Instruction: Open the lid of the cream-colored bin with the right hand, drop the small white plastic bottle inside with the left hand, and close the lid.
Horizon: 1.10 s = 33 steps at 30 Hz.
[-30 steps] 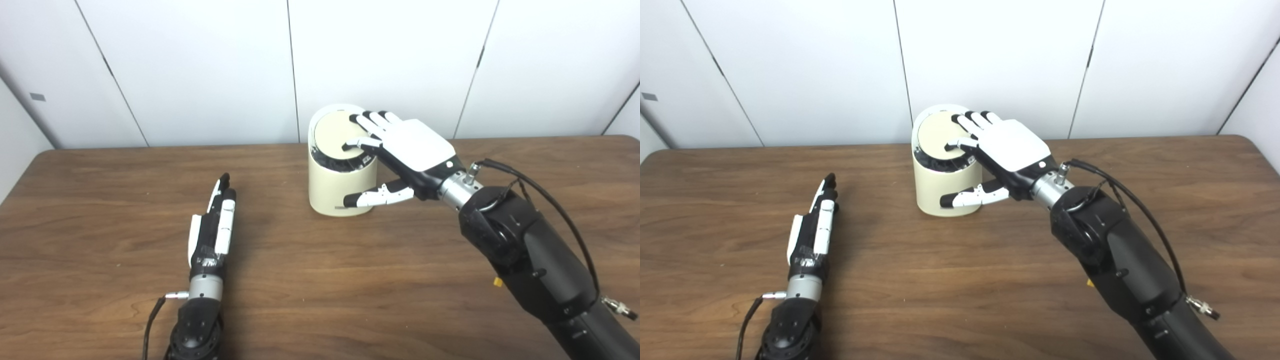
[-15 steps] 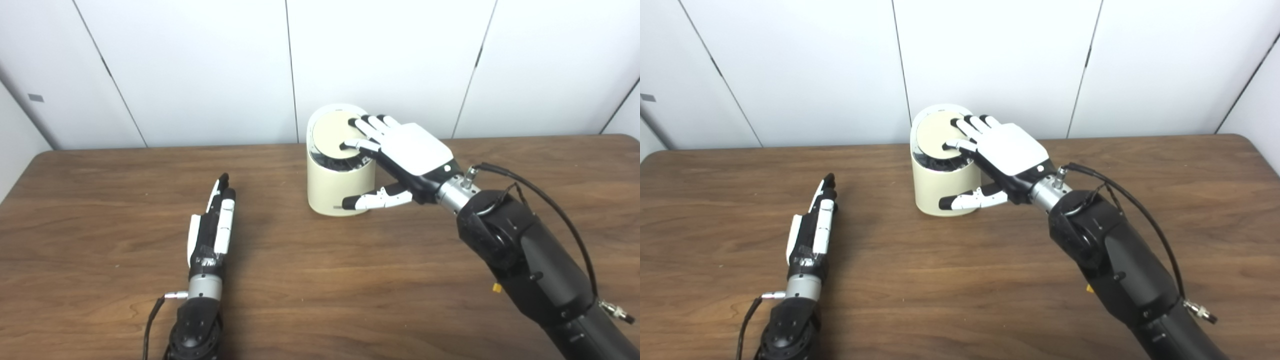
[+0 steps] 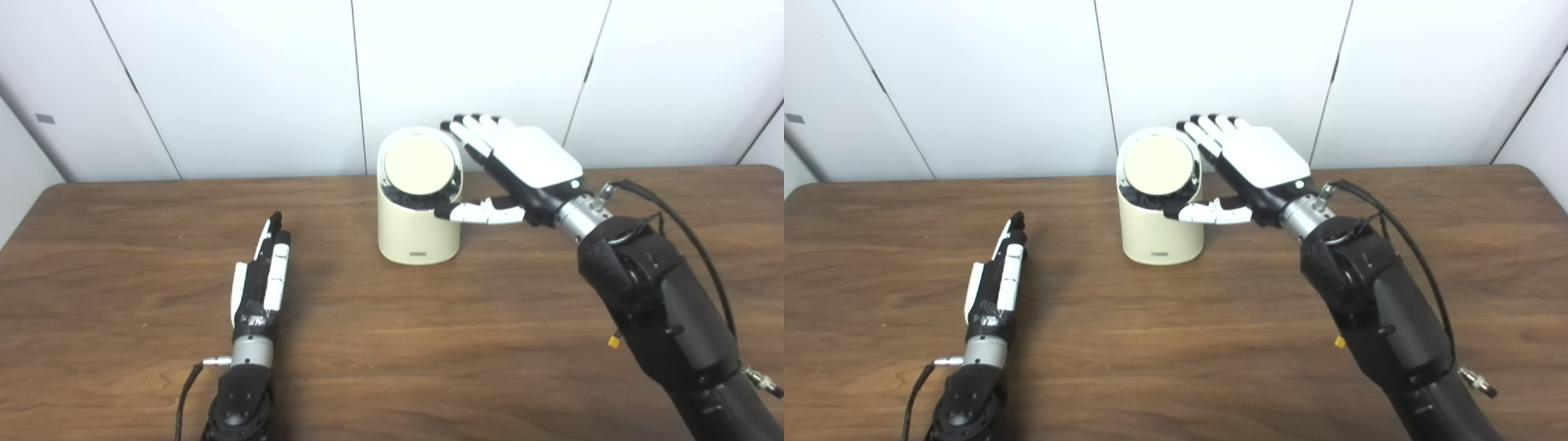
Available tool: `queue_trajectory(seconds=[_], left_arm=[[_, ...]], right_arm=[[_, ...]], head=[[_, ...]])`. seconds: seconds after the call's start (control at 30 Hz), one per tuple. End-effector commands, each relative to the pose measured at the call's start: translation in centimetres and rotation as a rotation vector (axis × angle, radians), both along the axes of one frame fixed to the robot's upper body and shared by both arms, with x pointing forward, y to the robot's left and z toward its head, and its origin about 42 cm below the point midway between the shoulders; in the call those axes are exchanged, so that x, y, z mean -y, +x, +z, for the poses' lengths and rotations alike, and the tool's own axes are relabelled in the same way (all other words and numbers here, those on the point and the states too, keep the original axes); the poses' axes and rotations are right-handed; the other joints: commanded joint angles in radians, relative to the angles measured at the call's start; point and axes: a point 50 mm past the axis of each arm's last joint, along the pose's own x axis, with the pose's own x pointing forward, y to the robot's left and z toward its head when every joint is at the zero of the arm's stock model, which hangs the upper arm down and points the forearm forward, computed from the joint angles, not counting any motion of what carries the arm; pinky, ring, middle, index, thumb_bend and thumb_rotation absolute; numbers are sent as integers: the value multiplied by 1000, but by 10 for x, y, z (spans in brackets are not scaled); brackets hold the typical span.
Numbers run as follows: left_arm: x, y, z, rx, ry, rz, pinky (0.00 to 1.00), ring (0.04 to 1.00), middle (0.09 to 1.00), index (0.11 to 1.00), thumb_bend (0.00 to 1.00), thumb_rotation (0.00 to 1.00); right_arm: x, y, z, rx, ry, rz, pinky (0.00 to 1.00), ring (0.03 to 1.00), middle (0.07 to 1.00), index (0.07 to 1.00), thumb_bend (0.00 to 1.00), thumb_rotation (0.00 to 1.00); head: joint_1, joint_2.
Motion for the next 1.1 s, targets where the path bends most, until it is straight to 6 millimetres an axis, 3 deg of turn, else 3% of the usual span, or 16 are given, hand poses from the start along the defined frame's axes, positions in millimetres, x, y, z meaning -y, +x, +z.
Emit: queue_trajectory(seconds=[0.0,0.1,0.33,0.6,0.83,0.97,1.07], left_arm=[[0,3,5,6,-16,0,1000,1000,1000,1000,608,976],[-1,3,7,9,-9,-1,1000,1000,1000,1000,603,971],[-5,0,11,18,1,0,1000,1000,1000,1000,606,977],[-9,-4,24,46,-33,-38,1000,986,978,1000,649,1000],[-11,-14,33,42,-53,-66,1000,988,989,1000,650,1000],[-14,-22,32,50,-109,-94,1000,999,1000,1000,615,1000],[-16,-31,27,80,-156,-96,1000,1000,1000,1000,568,984]], right_arm=[[8,-3,16,58,26,-21,1000,1000,1000,973,555,987],[18,-8,7,37,54,-46,1000,1000,1000,966,545,957],[42,-25,-20,-72,188,-102,1000,1000,1000,971,545,994],[58,-44,-47,-274,527,-134,941,1000,999,966,538,996],[58,-56,-82,-347,881,-139,831,899,928,908,521,989],[56,-63,-103,-364,1139,-144,911,931,937,900,467,889],[59,-69,-115,-363,1235,-152,936,944,937,891,462,851]], head=[[-1,0],[-5,4],[-14,12],[-12,35],[-19,37],[-2,44],[4,49]])
